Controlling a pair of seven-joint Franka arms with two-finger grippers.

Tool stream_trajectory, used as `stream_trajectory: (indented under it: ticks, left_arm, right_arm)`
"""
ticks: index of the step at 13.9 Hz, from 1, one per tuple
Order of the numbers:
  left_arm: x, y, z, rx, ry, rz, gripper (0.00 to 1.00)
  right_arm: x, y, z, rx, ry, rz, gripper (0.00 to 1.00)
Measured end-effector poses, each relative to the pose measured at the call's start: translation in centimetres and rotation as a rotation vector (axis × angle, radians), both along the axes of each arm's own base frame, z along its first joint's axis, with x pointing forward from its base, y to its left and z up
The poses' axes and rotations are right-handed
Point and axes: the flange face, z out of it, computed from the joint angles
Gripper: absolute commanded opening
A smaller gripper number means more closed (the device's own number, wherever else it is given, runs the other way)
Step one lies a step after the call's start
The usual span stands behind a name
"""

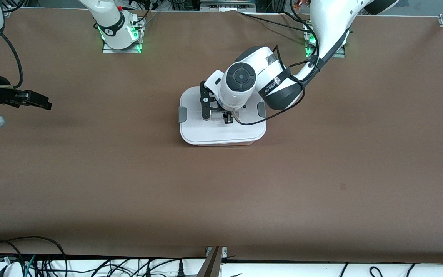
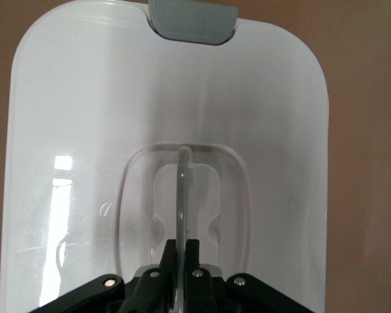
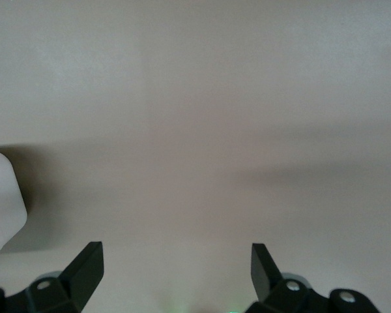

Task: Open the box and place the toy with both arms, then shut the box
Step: 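Lower the lid onto the box and press it down with the left gripper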

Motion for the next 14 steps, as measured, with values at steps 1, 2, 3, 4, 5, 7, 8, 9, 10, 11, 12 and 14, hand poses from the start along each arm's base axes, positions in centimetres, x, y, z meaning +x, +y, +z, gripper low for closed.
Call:
stream_trajectory:
  ticks: [1,2,3,4,5,7,8,9,10,11,12,14]
  left_arm:
    - [0.0,0.0,0.0,0.000,0.000,0.000,0.05]
    - [0.0,0.0,0.0,0.000,0.000,0.000,0.05]
    - [0.0,0.0,0.0,0.000,0.000,0.000,0.05]
    - [-0.1,-0.1,0.0,0.002,0.000,-0.002,0.05]
    - [-0.2,-0.1,0.0,0.007,-0.006,-0.008,0.05]
    - [-0.5,-0.4,-0.1,0.024,-0.021,-0.027,0.06]
    - [-0.6,-0.5,-0.2,0.030,-0.023,-0.034,0.06]
    - [-0.7,-0.6,-0.3,0.032,-0.023,-0.037,0.06]
    - [-0.7,-0.6,-0.3,0.033,-0.022,-0.039,0.06]
    - [-0.8,-0.6,-0.3,0.034,-0.021,-0.041,0.06]
    - [-0.9,-0.6,-0.3,0.037,-0.017,-0.044,0.06]
    - [-1.3,-0.8,-0.2,0.044,-0.009,-0.054,0.08]
  right_arm:
    - [0.0,0.1,0.0,0.000,0.000,0.002,1.00]
    - [0.0,0.1,-0.1,0.001,0.001,0.004,1.00]
    - [0.0,0.1,-0.1,0.001,0.001,0.005,1.00]
    - [0.1,0.0,-0.1,0.001,0.001,0.004,1.00]
    - [0.1,-0.1,-0.1,0.001,0.001,0.002,1.00]
    - [0.1,-0.2,-0.2,0.001,0.002,0.001,1.00]
    - [0.1,-0.2,-0.2,0.001,0.002,0.001,1.00]
    - [0.1,-0.2,-0.3,0.001,0.003,0.001,1.00]
    - [0.1,-0.2,-0.3,0.001,0.003,0.002,1.00]
    - [0.2,-0.2,-0.4,0.001,0.004,0.002,1.00]
    - [0.2,-0.2,-0.4,0.001,0.006,0.002,1.00]
    - [0.2,-0.2,-0.5,0.001,0.007,0.003,1.00]
